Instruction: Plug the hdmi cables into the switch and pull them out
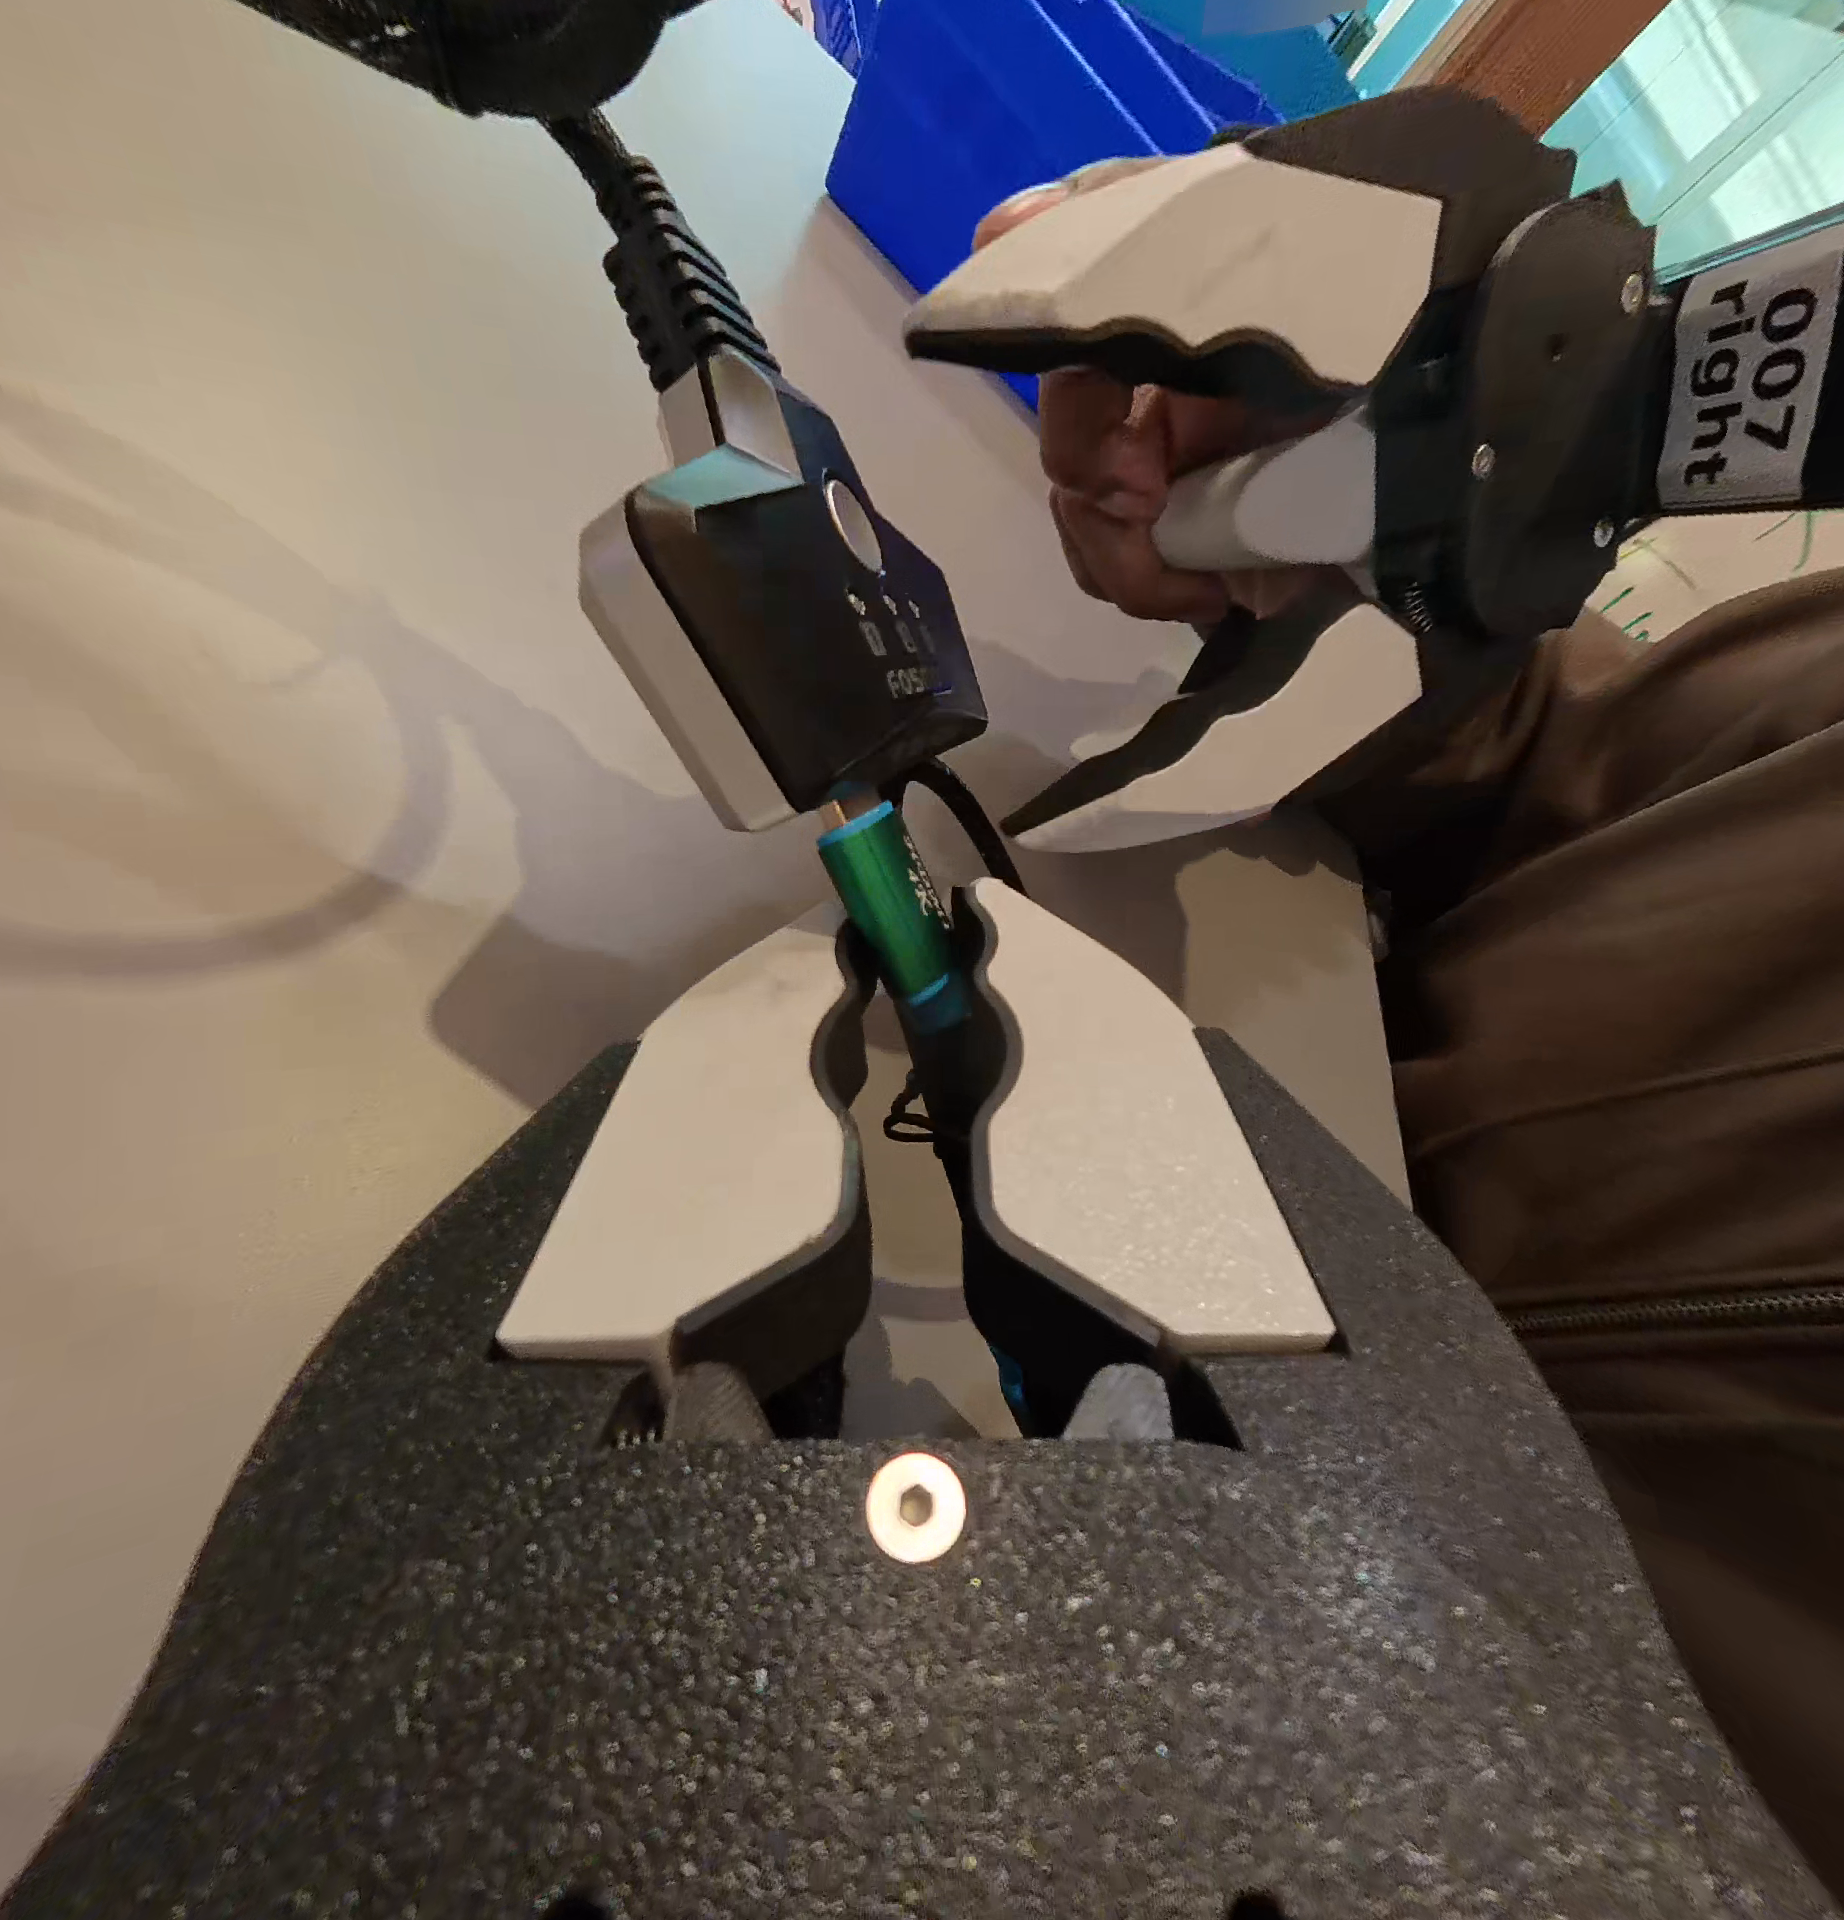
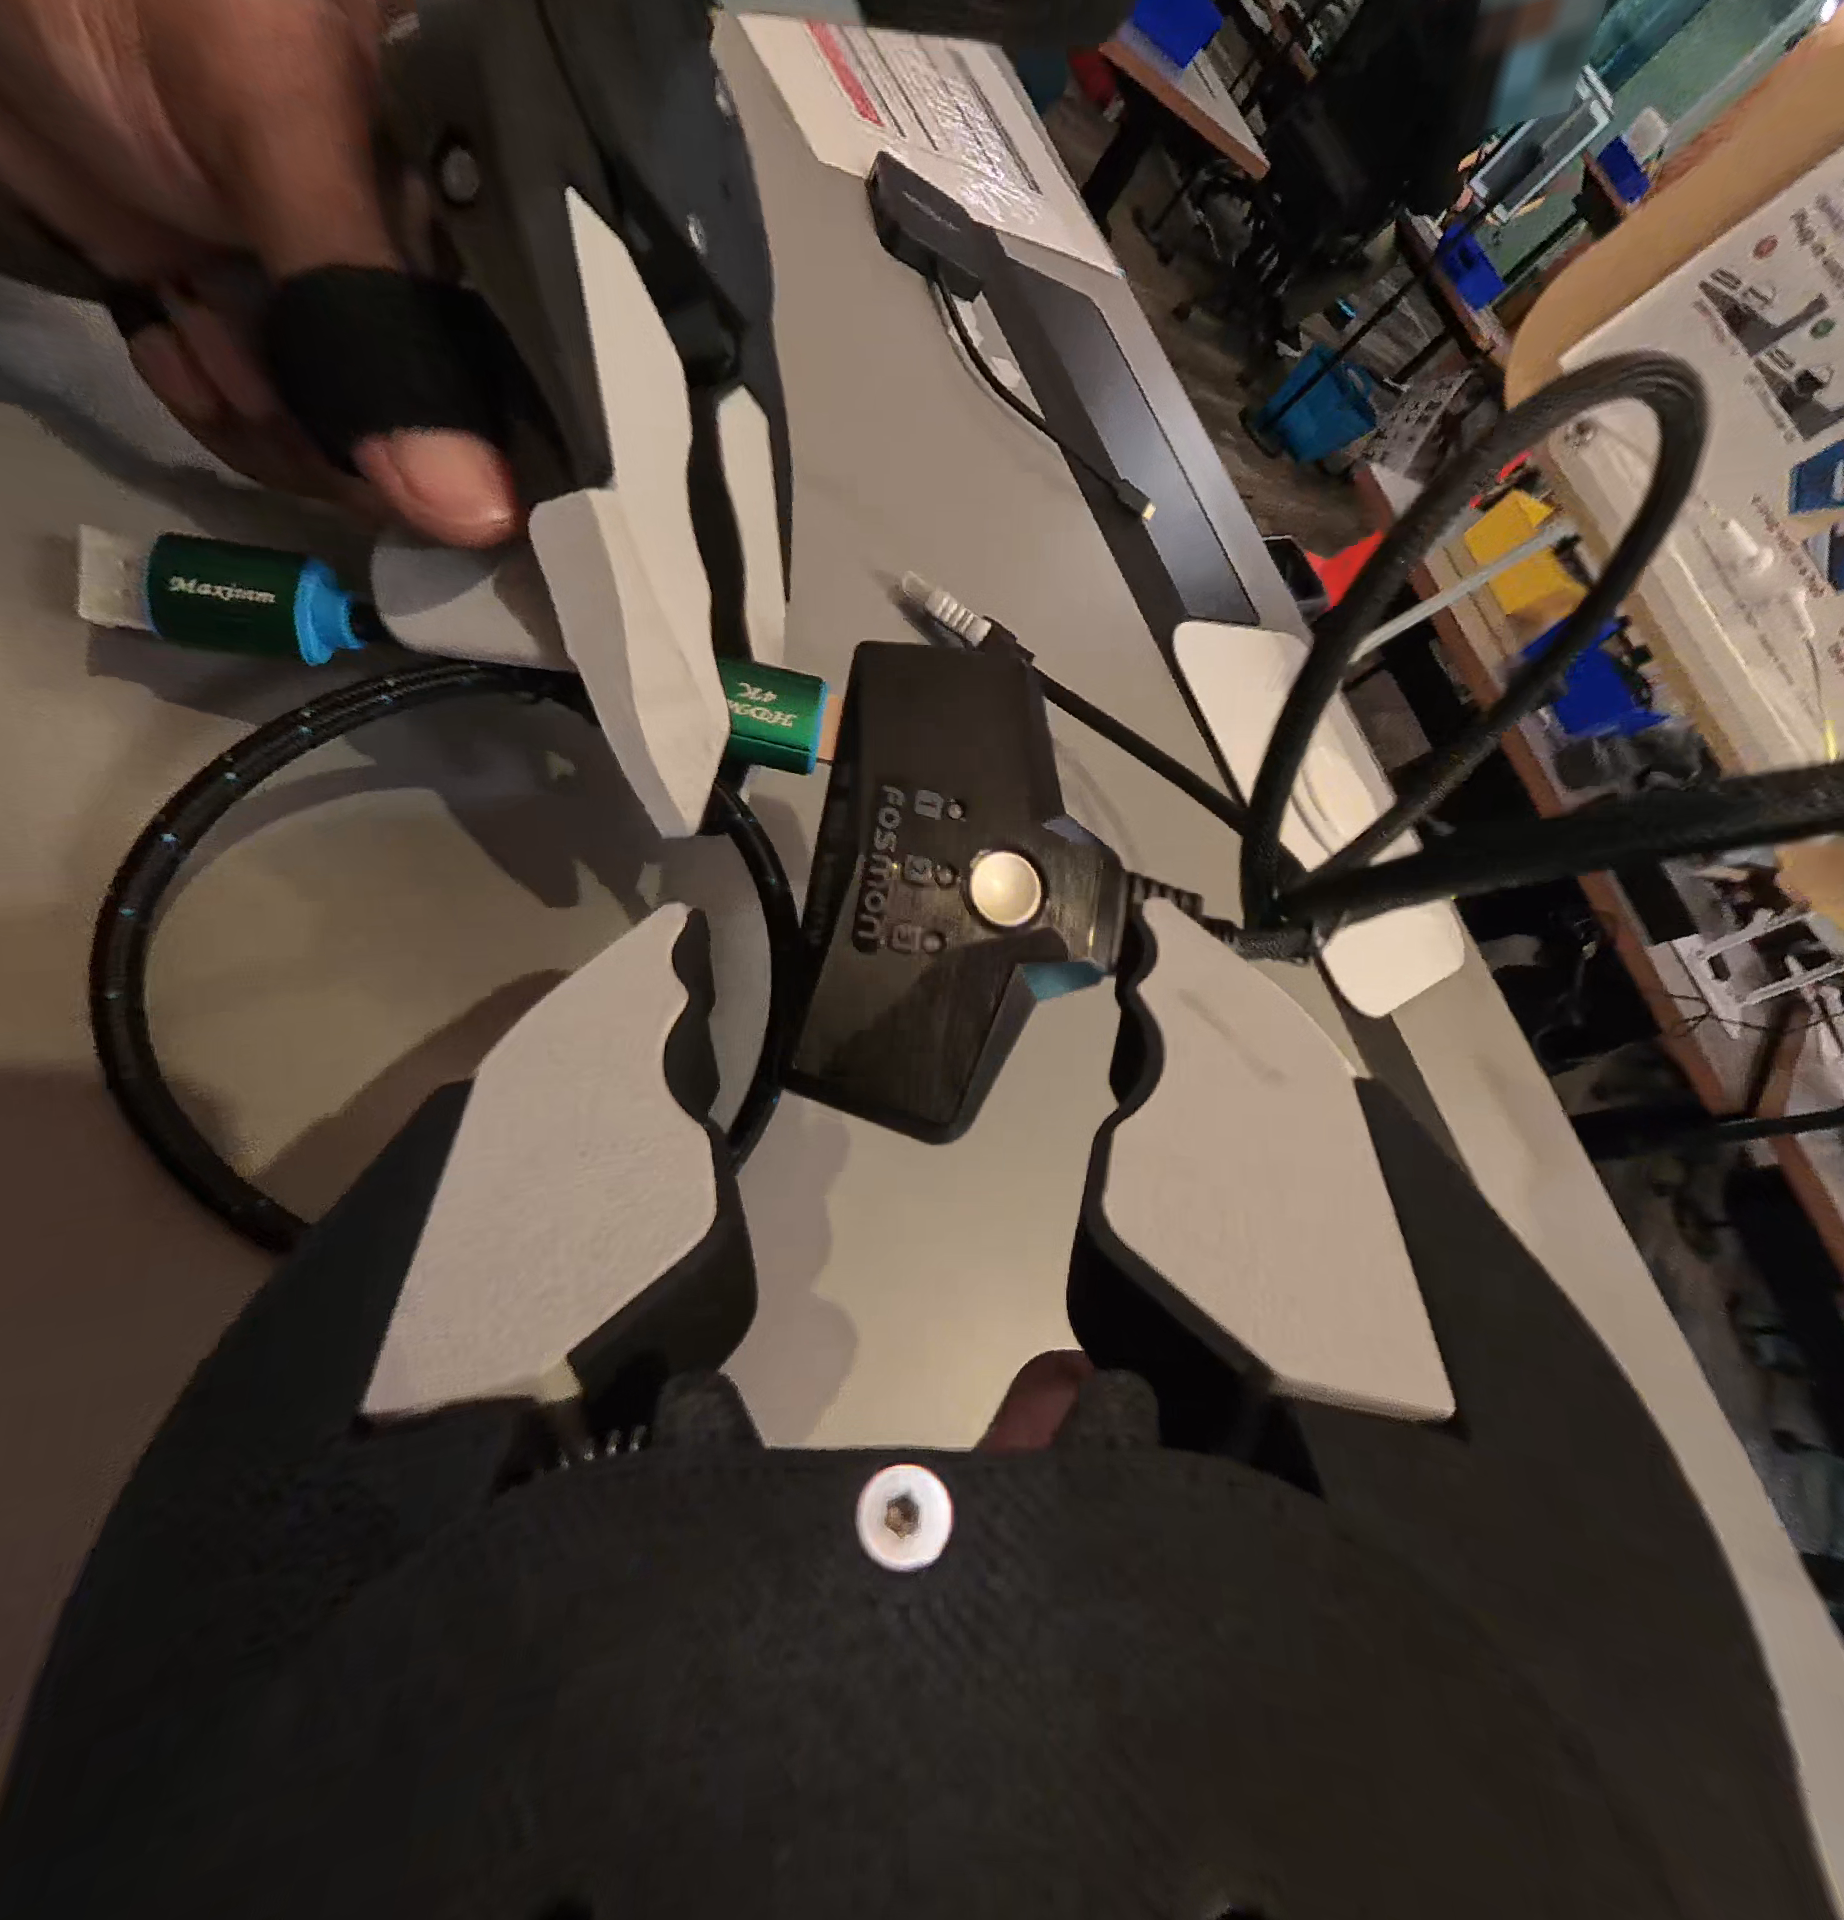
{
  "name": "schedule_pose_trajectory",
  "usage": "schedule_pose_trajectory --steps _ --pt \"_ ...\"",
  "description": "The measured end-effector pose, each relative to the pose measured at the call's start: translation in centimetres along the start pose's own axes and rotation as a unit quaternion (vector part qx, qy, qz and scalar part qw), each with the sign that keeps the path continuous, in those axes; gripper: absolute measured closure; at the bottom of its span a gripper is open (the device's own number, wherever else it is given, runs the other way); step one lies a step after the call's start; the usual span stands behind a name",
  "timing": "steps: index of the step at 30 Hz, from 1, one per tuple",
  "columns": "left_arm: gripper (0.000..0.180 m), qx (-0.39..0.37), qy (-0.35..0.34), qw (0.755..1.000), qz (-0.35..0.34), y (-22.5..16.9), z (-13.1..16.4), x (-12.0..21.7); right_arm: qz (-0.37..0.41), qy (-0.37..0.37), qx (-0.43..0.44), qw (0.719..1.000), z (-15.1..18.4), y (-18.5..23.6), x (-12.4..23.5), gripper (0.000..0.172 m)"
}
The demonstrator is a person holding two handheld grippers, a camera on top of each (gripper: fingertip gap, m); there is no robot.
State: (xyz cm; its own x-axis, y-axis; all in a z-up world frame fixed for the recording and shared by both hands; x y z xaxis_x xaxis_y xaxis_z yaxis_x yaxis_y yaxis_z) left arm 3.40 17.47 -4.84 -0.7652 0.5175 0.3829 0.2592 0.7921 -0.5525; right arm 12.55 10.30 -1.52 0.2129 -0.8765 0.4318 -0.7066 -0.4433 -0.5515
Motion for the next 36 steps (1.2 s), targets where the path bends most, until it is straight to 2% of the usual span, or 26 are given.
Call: schedule_pose_trajectory --steps 5,9,17,19,22,30,36 --pt "0.166 -0.050 0.022 0.998 -0.037 -1.3 -0.3 -0.3 0.020 -0.019 0.048 0.998 -1.7 0.1 -0.1 0.113" --pt "0.165 -0.090 0.016 0.994 -0.067 -2.3 -0.9 -0.1 0.021 0.001 0.108 0.994 -3.4 -0.9 0.1 0.119" --pt "0.166 -0.209 0.005 0.967 -0.145 -3.5 -2.0 1.2 -0.073 0.076 0.123 0.987 -4.7 -2.1 -0.4 0.103" --pt "0.166 -0.226 0.009 0.960 -0.166 -3.4 -2.2 1.6 -0.080 0.073 0.118 0.987 -5.0 -2.3 -0.7 0.105" --pt "0.166 -0.226 0.013 0.959 -0.169 -3.2 -2.2 1.9 -0.072 0.076 0.130 0.986 -5.1 -2.5 -1.0 0.113" --pt "0.166 -0.228 0.060 0.961 -0.146 -3.3 -1.5 1.8 -0.112 0.098 0.167 0.975 -5.0 -1.9 -1.2 0.111" --pt "0.167 -0.208 0.063 0.968 -0.126 -3.3 -1.3 1.6 -0.124 0.105 0.172 0.972 -4.8 -1.6 -1.0 0.111"
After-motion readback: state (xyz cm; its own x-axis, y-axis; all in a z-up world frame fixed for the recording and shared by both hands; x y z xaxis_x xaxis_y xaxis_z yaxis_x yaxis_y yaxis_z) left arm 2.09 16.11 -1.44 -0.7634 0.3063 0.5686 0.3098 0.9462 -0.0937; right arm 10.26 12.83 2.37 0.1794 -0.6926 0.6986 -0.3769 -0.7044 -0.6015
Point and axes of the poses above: each gripper's, where its closed fingertips meet, x back along the fingers, z out of its underside, y = z × x across the jaws, the point moved 6 cm from there along x, back along the fingers, and after that the axes turned 1 degree about z, right-handed, at the moved point
